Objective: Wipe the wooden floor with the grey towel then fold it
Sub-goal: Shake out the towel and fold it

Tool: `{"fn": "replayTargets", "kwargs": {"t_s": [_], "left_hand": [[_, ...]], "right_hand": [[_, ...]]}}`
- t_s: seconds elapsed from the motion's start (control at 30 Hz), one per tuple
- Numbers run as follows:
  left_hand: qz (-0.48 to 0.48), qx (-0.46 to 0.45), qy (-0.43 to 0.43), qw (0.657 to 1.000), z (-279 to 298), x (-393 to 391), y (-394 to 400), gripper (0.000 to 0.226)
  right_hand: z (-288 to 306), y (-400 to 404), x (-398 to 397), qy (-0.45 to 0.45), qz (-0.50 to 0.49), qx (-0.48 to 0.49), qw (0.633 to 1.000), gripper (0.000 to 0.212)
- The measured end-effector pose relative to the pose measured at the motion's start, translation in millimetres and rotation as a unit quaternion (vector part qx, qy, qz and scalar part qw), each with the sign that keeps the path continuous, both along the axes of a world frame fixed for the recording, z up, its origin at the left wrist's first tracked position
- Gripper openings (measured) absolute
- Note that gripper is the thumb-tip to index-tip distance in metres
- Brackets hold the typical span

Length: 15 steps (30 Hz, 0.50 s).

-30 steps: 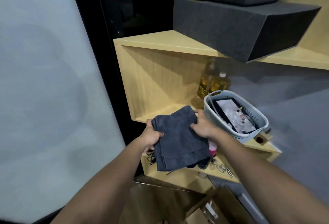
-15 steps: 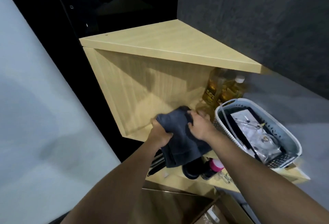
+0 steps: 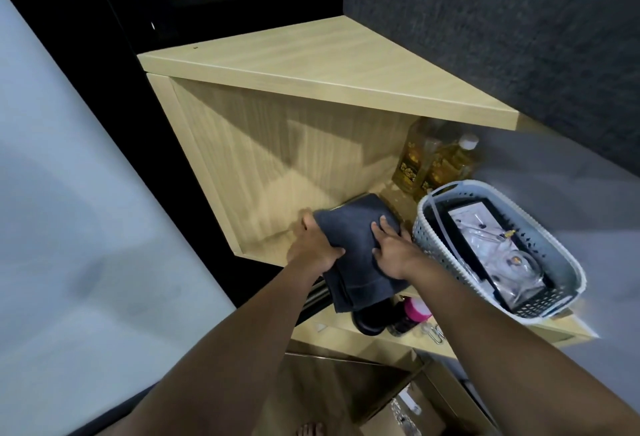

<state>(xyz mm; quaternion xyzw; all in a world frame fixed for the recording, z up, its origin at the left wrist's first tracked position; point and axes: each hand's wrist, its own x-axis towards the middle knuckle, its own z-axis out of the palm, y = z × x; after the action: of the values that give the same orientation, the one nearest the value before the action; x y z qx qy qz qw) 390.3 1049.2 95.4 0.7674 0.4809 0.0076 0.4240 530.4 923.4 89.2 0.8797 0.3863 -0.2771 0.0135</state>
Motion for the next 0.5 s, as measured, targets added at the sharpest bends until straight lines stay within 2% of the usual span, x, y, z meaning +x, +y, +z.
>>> {"fn": "replayTargets", "kwargs": {"t_s": [0.03, 0.07, 0.1, 0.13, 0.2, 0.27, 0.37, 0.5], "left_hand": [[-0.033, 0.142, 0.051, 0.988, 1.4, -2.6, 0.4, 0.101], [-0.067, 0.282, 0.068, 0.955, 2.9, -4.1, -0.6, 0.097], [-0.102, 0.385, 0.058, 0.915, 4.8, -4.3, -1.5, 0.089], [-0.149, 0.431, 0.043, 0.889, 5.6, -3.0, -1.4, 0.083], [-0.271, 0.368, 0.064, 0.887, -2.6, -0.4, 0.8, 0.088], [-0.325, 0.270, 0.125, 0.898, -15.6, -4.2, 1.1, 0.098], [-0.314, 0.231, 0.130, 0.912, -29.2, -8.9, 1.2, 0.102], [-0.294, 0.218, 0.121, 0.923, -29.2, -6.9, 6.9, 0.110]], "right_hand": [[-0.3, -0.6, -2.3, 0.002, 0.001, 0.000, 1.000, 0.068], [-0.5, -1.6, -4.3, 0.000, 0.003, 0.000, 1.000, 0.069], [-0.4, -2.4, -6.2, -0.008, 0.004, -0.003, 1.000, 0.070], [0.0, -2.5, -7.8, -0.017, 0.003, -0.007, 1.000, 0.070], [-0.3, -3.6, -12.4, -0.020, -0.007, -0.011, 1.000, 0.073], [-4.9, -6.0, -16.1, -0.007, 0.001, -0.012, 1.000, 0.081], [-8.0, -11.8, -13.5, 0.014, 0.013, -0.018, 1.000, 0.089], [-9.8, -11.2, -7.6, 0.021, 0.012, -0.011, 1.000, 0.086]]}}
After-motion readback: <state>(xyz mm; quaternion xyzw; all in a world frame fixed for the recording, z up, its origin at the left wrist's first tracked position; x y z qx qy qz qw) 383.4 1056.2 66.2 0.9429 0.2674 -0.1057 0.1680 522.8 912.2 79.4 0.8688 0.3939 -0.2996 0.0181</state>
